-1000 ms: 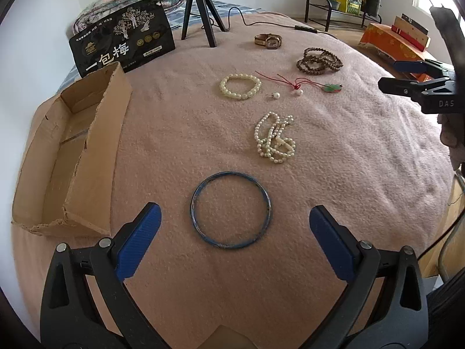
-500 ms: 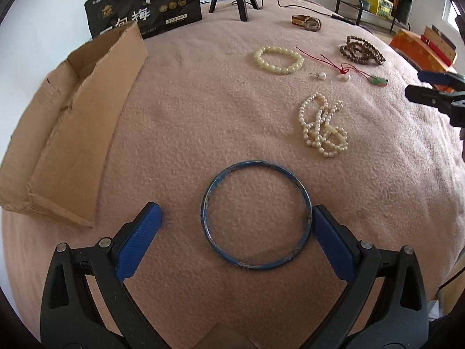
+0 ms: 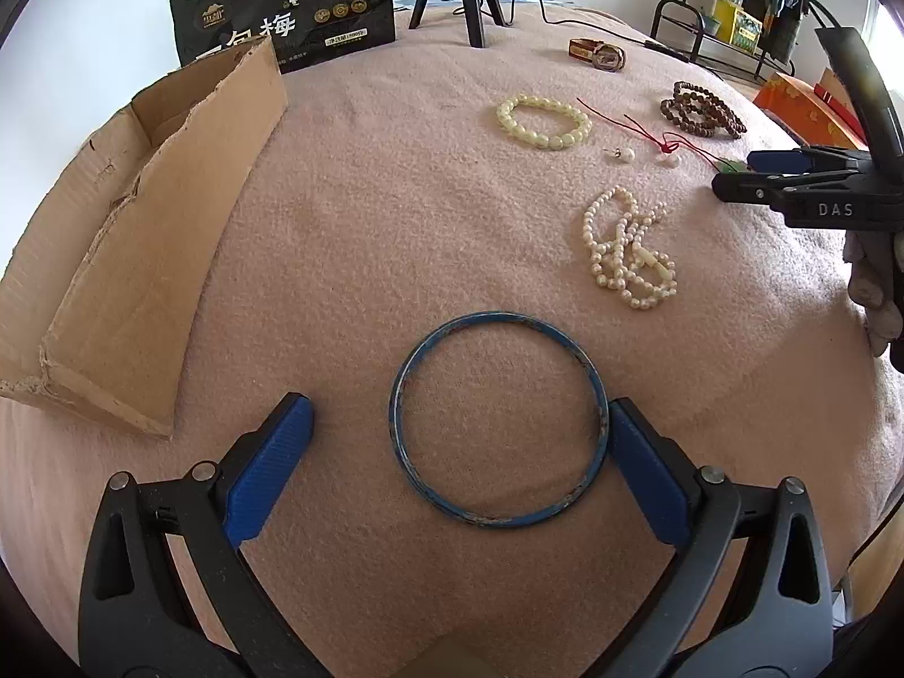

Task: Organize jewelry
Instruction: 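Grasp the dark blue bangle with the left gripper while the right gripper grasps the green jade pendant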

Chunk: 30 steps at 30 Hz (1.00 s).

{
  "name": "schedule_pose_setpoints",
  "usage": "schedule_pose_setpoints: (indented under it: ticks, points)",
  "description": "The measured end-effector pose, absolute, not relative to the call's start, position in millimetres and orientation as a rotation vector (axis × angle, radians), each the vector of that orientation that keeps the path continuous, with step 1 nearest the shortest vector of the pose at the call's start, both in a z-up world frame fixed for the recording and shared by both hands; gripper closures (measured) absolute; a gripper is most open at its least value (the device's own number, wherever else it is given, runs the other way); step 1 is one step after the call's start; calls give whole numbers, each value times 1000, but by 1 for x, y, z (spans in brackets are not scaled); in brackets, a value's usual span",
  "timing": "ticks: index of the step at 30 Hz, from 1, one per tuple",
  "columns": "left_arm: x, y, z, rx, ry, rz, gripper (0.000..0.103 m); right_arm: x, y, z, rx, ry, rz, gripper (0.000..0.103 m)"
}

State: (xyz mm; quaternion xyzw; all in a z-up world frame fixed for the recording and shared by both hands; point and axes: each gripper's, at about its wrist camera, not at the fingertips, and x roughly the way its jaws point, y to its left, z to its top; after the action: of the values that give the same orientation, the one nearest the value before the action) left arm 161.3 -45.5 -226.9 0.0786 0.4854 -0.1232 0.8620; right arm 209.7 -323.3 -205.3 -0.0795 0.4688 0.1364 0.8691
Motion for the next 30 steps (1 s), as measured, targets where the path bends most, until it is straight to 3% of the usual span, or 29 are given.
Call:
schedule_pose_setpoints:
  ticks: [3,8,13,24,30]
  points:
    - [161,-46,-226,166,1014,-257,0,211,-322,-204,-164,980,298,36]
    - [161,-46,-227,166,1006,-260,0,210,-325,-203,-137,983,309,69]
    - [158,-50,-225,181,993,-270,6,206,-327,-201,-132,984,319,89]
    - [154,-51,-219,166,983,-333,28,199,-326,-196,-135,979,325,91]
    - [155,-49,-219,147,982,-342,29,199,-323,-195,-157,973,328,91]
